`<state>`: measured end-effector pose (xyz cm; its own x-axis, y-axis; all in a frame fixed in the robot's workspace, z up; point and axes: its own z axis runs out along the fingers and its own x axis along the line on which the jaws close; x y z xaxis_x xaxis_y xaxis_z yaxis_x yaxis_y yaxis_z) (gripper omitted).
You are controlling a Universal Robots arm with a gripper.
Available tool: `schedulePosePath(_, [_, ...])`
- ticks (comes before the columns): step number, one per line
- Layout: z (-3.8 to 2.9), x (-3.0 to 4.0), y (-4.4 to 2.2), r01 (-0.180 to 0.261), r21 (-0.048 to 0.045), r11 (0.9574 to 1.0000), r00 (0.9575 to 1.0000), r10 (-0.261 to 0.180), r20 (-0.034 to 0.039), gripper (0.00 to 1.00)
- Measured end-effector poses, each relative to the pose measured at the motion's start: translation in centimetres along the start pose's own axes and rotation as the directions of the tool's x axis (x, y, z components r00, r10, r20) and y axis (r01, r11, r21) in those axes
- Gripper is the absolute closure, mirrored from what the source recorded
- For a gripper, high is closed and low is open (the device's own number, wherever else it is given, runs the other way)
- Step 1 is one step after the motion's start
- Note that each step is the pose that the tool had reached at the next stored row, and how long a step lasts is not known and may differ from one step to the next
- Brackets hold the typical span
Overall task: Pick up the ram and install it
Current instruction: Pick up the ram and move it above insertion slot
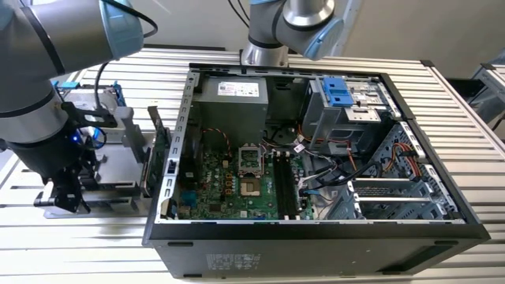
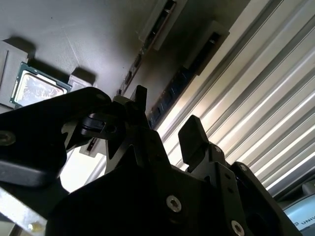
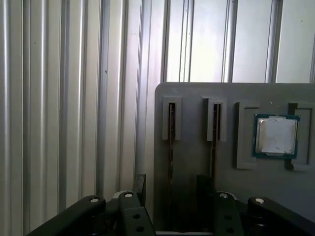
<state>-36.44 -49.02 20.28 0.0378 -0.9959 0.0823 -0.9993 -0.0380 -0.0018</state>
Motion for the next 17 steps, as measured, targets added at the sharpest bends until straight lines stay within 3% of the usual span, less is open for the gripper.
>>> schedulePosePath(17, [0.93, 0.08, 0.01, 0.0, -0.0002, 1.0, 1.0, 0.0, -0.0001, 0.0])
